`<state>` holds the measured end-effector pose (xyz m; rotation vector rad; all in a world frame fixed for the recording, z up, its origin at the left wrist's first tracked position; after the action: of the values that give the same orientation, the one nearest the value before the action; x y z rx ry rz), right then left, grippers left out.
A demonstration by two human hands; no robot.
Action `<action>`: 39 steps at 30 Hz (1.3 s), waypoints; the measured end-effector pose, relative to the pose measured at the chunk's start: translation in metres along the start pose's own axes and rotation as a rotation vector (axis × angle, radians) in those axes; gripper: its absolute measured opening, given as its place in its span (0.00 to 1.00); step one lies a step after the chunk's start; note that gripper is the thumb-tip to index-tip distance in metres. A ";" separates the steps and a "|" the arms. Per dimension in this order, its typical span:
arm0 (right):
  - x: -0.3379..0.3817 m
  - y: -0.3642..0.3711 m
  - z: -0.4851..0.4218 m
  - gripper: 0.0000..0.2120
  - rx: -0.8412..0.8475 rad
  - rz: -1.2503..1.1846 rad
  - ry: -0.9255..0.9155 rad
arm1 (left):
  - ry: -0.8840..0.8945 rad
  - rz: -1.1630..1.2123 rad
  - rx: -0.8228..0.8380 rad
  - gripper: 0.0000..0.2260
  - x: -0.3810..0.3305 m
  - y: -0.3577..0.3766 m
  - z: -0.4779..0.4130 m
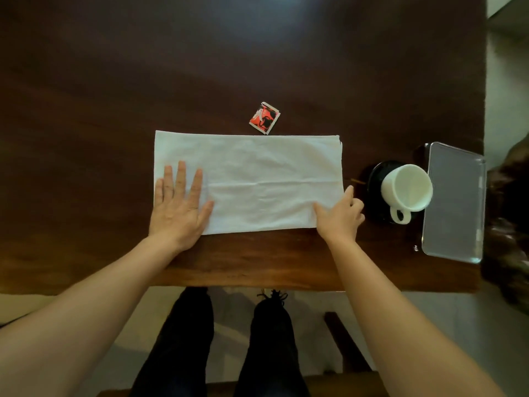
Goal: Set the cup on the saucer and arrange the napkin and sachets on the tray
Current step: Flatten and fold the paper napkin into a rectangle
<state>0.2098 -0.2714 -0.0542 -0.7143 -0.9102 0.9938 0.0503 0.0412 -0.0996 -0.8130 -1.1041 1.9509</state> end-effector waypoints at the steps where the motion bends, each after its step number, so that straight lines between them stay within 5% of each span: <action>1: -0.004 -0.002 -0.001 0.41 -0.028 -0.084 0.064 | 0.027 0.000 0.013 0.33 0.001 -0.001 0.004; 4: -0.019 0.001 -0.006 0.33 -0.025 -0.265 0.267 | 0.093 0.007 0.032 0.33 0.005 -0.002 0.021; 9: -0.002 -0.010 0.001 0.02 -0.039 -0.507 0.289 | 0.177 -0.048 0.036 0.33 0.018 0.008 0.047; 13: 0.041 -0.049 0.020 0.04 -0.142 -0.592 0.173 | 0.185 -0.033 0.017 0.32 0.032 0.011 0.059; 19: 0.141 -0.091 0.067 0.06 -0.223 -0.411 -0.253 | 0.231 -0.038 0.015 0.32 0.040 0.012 0.066; 28: 0.240 -0.032 0.135 0.07 -0.181 -0.174 -0.704 | 0.293 0.045 -0.051 0.28 0.044 -0.007 0.074; 33: 0.259 0.037 0.168 0.07 -0.079 -0.028 -0.785 | 0.183 0.422 -0.120 0.19 0.063 -0.028 0.079; 36: 0.259 0.076 0.182 0.06 0.014 0.034 -0.781 | -0.070 0.703 -0.130 0.13 0.082 -0.040 0.074; 39: 0.257 0.099 0.194 0.06 0.059 0.096 -0.781 | -0.403 1.212 0.062 0.16 0.084 -0.036 0.066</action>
<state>0.0655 0.0216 0.0281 -0.3053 -1.5186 1.4140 -0.0366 0.0968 -0.0527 -1.2495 -0.7764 3.2366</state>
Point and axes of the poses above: each hand's wrist, its own z-axis away from the middle knuckle, its own y-axis out of the palm, x = y × z, the point moved 9 cm from there along -z, towards the middle knuckle, and after that the axes turned 4 degrees about -y, right-handed, at the moved point
